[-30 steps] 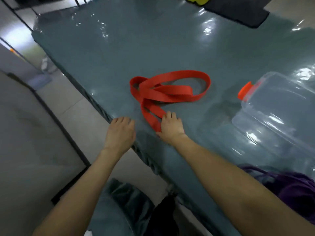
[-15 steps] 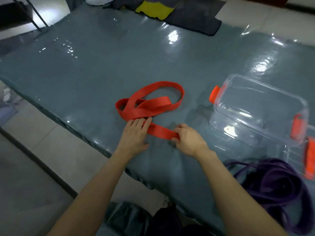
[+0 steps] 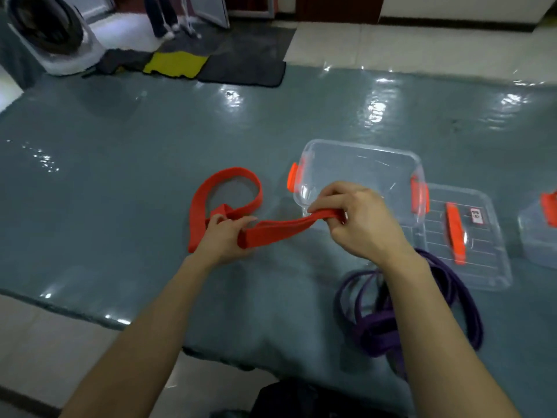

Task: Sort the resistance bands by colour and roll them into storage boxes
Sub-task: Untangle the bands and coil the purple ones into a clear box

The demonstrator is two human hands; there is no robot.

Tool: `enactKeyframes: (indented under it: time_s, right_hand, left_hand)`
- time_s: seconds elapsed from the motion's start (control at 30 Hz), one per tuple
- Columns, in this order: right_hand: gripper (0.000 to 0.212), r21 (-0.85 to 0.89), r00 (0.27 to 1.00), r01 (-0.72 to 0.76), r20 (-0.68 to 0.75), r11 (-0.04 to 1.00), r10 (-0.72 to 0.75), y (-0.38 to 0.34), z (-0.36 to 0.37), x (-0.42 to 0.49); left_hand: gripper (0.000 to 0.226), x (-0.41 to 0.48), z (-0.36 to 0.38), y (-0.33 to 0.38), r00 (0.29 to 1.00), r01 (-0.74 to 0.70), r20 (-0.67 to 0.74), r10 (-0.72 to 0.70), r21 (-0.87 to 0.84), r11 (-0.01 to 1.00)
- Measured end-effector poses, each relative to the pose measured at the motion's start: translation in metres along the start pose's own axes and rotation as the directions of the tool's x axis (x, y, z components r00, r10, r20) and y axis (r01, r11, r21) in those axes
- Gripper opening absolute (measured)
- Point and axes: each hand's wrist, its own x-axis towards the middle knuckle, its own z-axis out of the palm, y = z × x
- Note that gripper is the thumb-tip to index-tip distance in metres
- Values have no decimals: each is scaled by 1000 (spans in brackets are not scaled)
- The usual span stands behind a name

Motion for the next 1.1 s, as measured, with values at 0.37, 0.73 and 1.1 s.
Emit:
enactKeyframes:
  time_s: [0.37,0.73,1.1]
  right_hand:
    - [106,-211,879,-290,327,933,347,-17,-5,10]
    - [23,147,970,-140,221,979,105,-58,14,31]
    - [40,387,977,-180,-32,904,209,-56,-59,24]
  left_hand:
    - [62,-17,-87,33,952,-70,-304,41,-87,994]
    - [70,-35,-117,45,918,-333,-341,202,-385,861]
    - [44,-12,-81,59,995,-68,-14,97,-812,579]
